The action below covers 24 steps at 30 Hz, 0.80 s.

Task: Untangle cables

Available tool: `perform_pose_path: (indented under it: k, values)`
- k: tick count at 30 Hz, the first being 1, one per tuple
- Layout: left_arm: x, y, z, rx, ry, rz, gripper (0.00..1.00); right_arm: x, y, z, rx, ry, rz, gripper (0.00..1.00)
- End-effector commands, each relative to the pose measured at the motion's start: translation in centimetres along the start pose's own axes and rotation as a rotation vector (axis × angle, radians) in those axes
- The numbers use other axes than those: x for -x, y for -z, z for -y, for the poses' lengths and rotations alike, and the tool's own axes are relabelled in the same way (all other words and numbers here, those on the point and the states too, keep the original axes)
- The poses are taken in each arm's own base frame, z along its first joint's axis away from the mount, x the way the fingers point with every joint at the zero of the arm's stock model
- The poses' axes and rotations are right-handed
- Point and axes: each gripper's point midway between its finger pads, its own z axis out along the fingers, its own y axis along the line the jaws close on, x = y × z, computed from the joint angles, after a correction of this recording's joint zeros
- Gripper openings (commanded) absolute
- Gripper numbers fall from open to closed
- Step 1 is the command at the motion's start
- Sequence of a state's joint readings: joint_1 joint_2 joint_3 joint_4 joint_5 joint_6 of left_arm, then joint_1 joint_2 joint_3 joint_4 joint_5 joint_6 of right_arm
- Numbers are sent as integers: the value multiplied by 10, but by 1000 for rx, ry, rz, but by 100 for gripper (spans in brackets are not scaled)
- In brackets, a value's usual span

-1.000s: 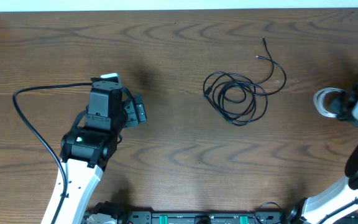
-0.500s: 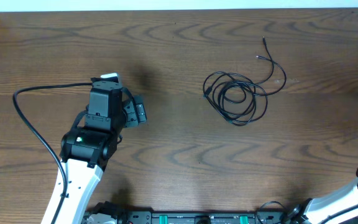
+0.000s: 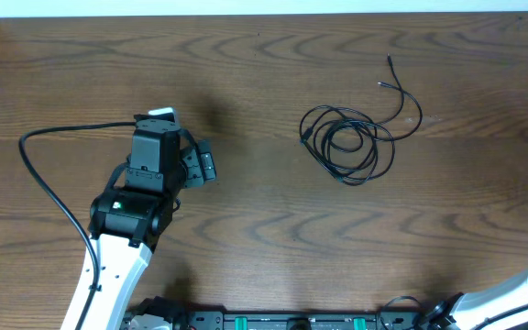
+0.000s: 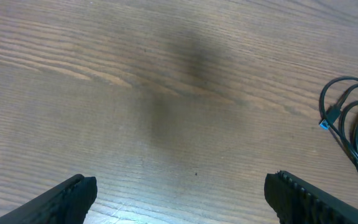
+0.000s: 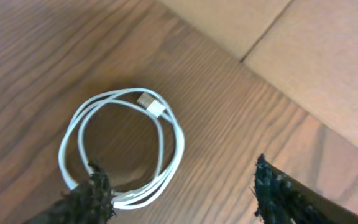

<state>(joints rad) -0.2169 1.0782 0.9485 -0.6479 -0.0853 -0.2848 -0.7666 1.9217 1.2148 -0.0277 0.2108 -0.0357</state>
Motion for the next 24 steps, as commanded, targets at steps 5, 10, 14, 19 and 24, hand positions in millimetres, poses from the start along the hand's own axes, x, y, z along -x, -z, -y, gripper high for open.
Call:
perform_pose_path:
  k: [5,10,14,19,24]
  values:
    - [2,1,-4,18,5,8,93,32,26,-36,90,15,87,74]
    - [2,1,-4,18,5,8,93,63,69,-75,187,47,187,75]
    - [2,1,-4,18,5,8,93,76,112,-110,273,89,234,82]
    - [2,1,-4,18,5,8,93,83,160,-145,364,69,269,91]
    - [2,1,-4,18,5,8,93,86,207,-179,460,95,313,95]
